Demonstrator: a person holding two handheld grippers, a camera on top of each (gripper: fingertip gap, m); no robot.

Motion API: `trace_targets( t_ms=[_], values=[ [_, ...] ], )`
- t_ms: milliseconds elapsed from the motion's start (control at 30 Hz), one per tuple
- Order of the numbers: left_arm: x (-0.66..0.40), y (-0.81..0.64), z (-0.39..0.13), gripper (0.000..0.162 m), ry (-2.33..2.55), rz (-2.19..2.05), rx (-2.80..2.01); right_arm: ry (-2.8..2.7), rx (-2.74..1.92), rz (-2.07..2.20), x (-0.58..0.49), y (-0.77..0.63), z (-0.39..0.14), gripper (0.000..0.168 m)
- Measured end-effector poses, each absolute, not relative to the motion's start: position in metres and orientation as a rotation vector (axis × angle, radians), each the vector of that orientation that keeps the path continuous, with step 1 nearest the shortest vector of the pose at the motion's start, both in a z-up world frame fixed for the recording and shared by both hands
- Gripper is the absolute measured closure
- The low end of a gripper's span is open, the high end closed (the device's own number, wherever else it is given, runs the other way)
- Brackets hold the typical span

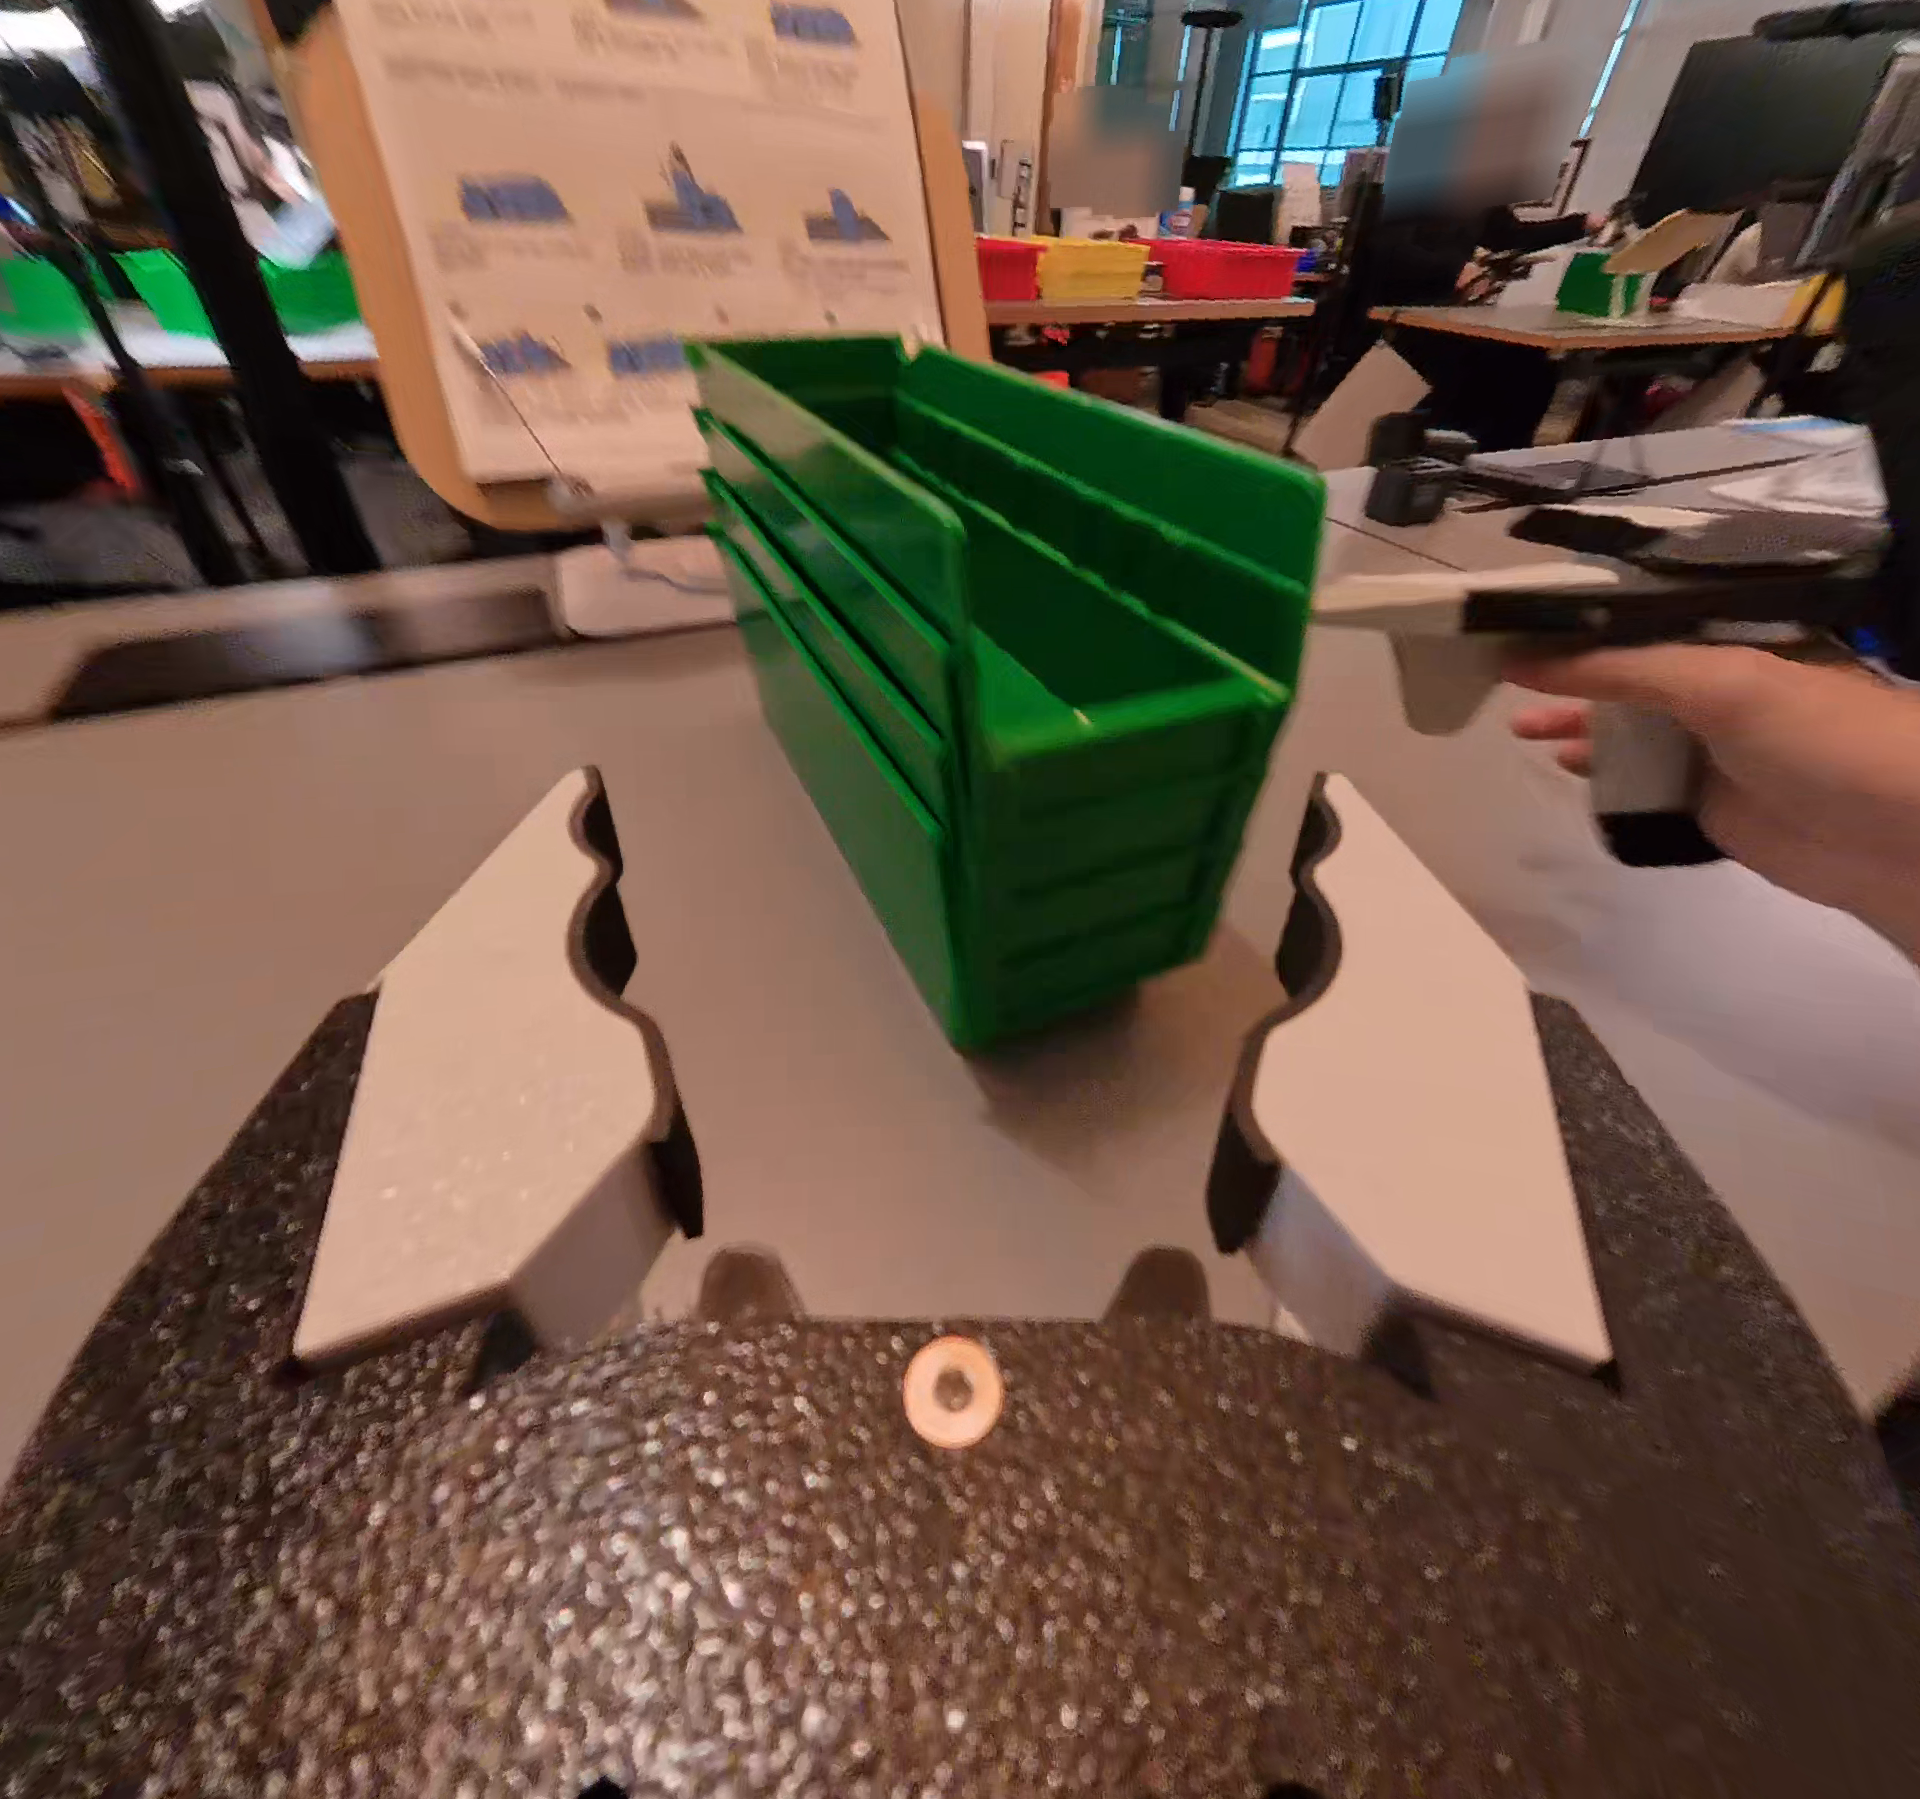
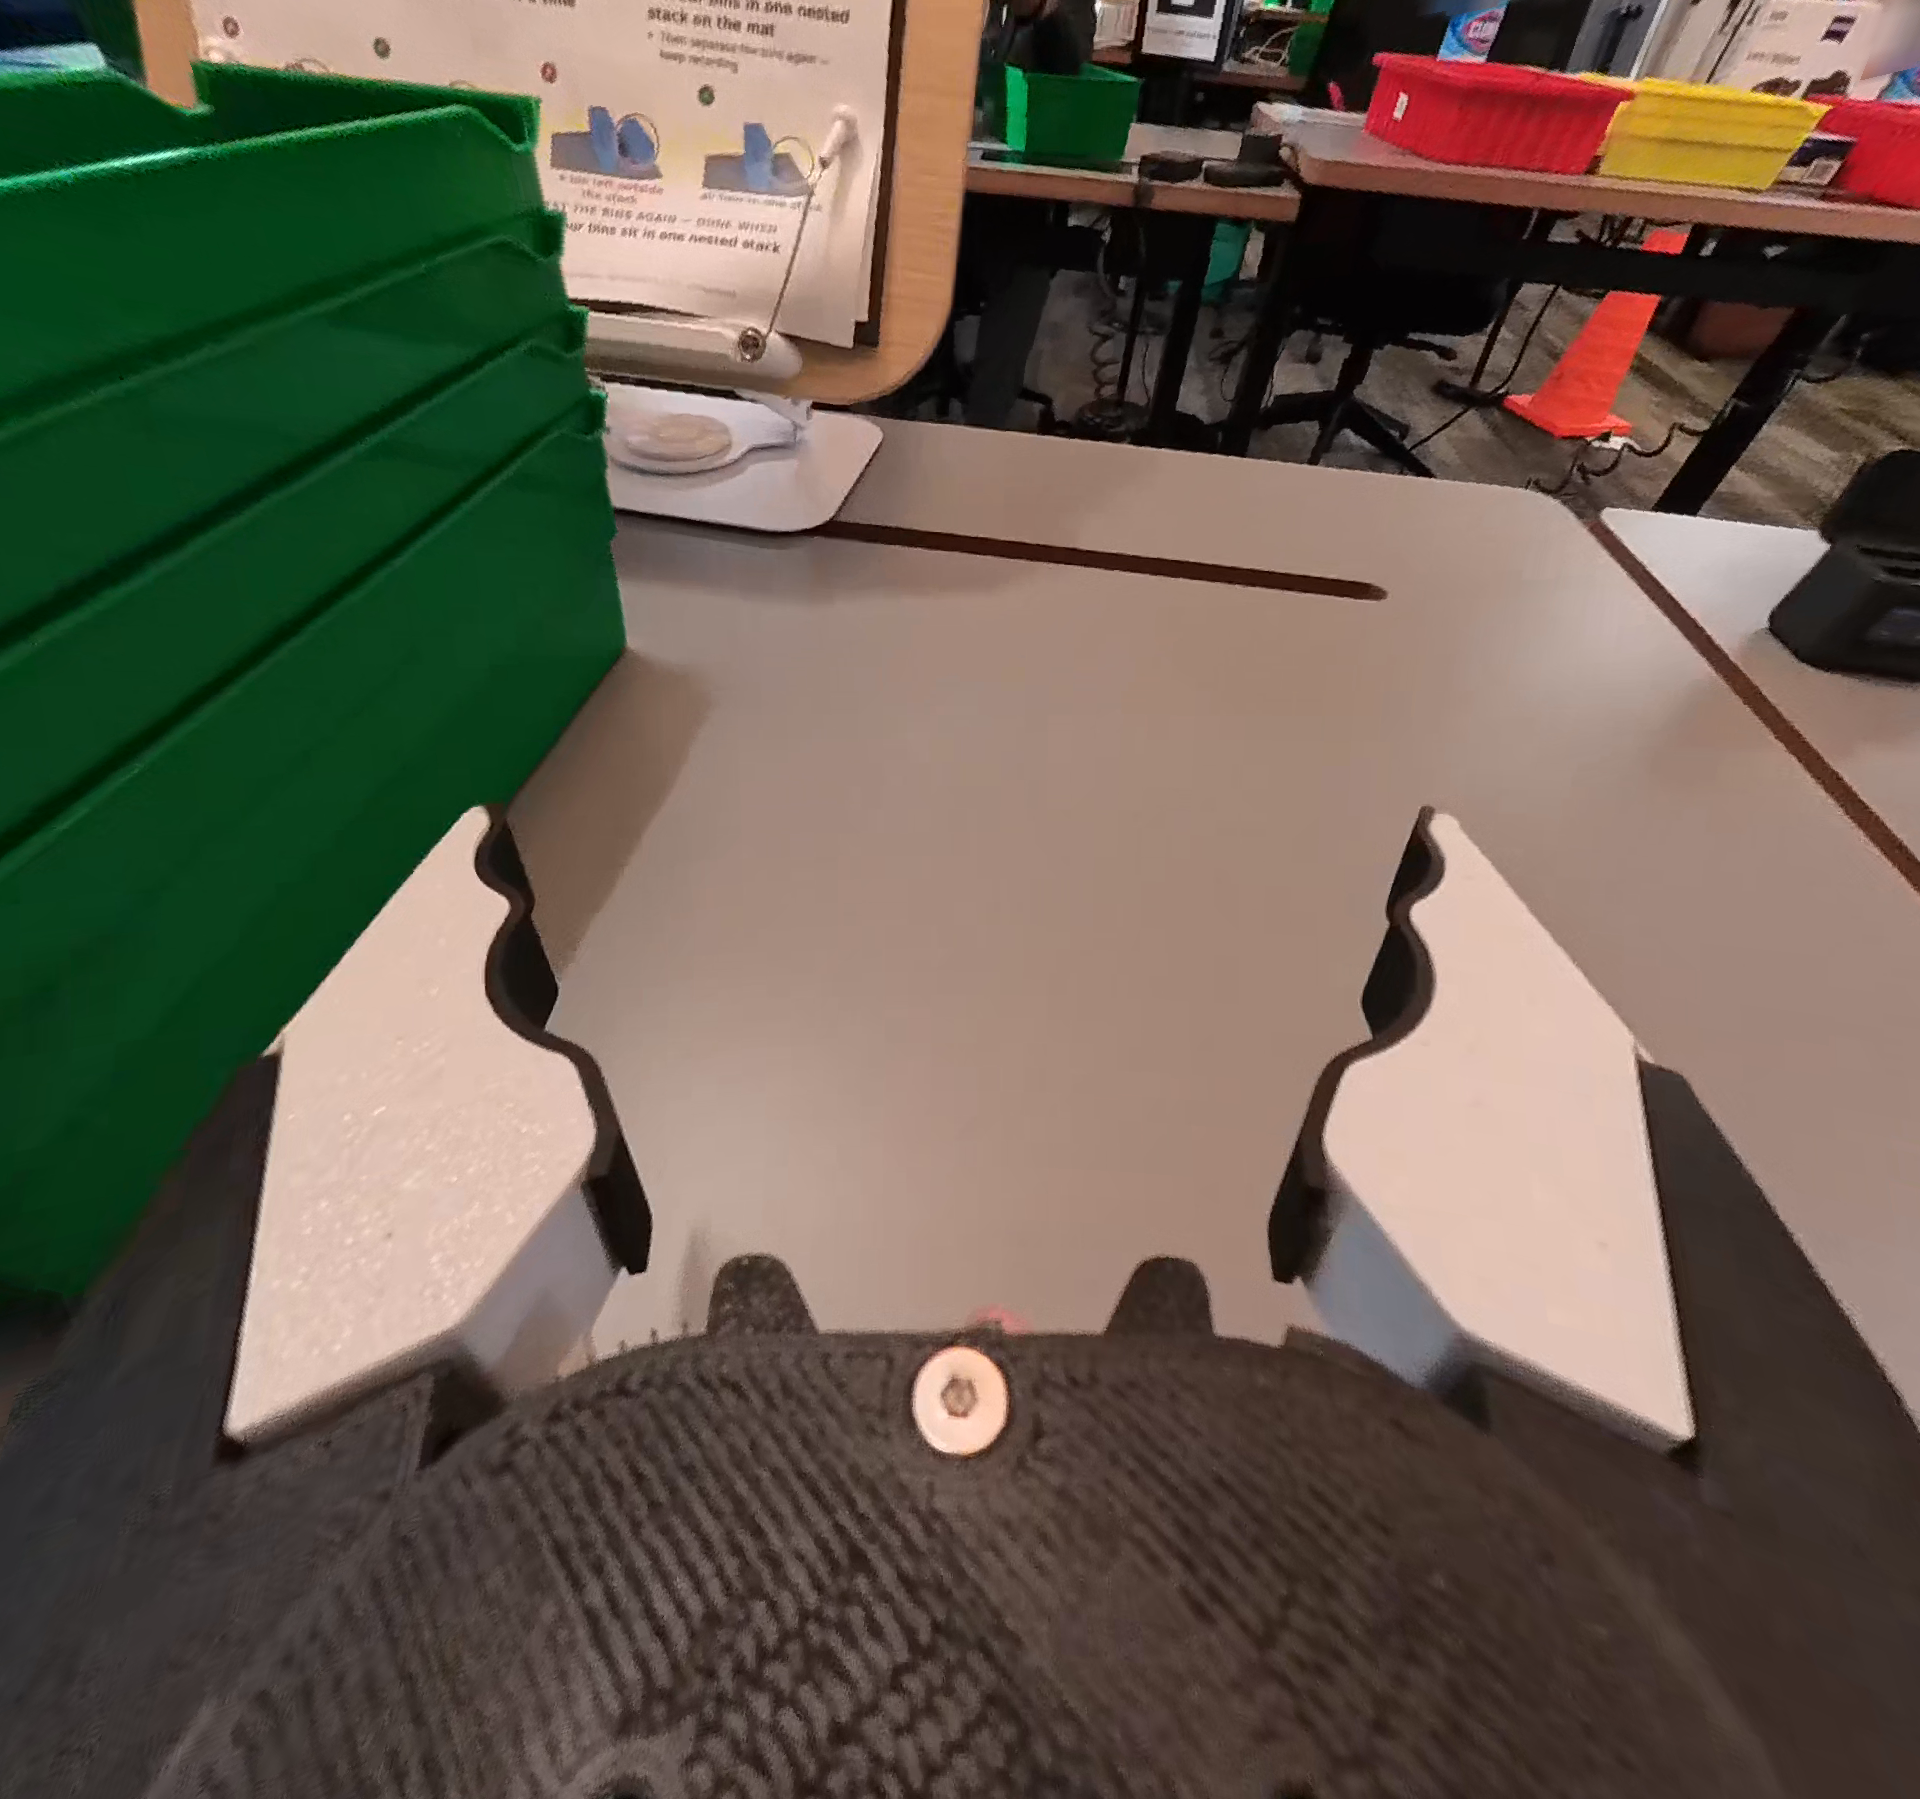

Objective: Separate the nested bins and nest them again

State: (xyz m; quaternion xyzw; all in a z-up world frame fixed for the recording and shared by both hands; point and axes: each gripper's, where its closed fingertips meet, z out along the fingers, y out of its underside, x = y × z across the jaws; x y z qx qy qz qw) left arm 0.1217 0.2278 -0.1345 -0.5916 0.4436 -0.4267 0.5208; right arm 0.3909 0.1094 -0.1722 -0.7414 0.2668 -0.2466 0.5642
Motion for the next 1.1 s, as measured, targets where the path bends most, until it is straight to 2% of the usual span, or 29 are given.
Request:
trace_targets(
  t_ms=[167, 300, 367, 467, 667, 867, 1100],
  values=[
    [0.133, 0.186, -0.177, 0.035, 1.108, -1.124, -1.468, 0.63, -1.782, -0.587, 0.38, 0.112, -0.185, 0.012],
    [0.153, 0.154, -0.191, 0.036, 1.179, -1.2, -1.482, 0.639, -1.844, -0.631, 0.367, 0.107, -0.206, 0.014],
    [0.165, 0.129, -0.192, 0.039, 1.24, -1.288, -1.469, 0.652, -1.866, -0.637, 0.359, 0.104, -0.216, 0.014],
    [0.183, 0.089, -0.191, 0.035, 1.349, -1.356, -1.451, 0.643, -1.875, -0.671, 0.347, 0.1, -0.221, 0.014],
    [0.205, 0.021, -0.165, 0.036, 1.481, -1.519, -1.371, 0.595, -1.861, -0.75, 0.34, 0.095, -0.217, 0.016],
    [0.216, 0.017, -0.158, 0.043, 1.477, -1.524, -1.425, 0.573, -1.835, -0.827, 0.339, 0.084, -0.208, 0.018],
    [0.217, 0.026, -0.166, 0.045, 1.478, -1.438, -1.464, 0.561, -1.838, -0.877, 0.342, 0.079, -0.206, 0.02]
  ],
)
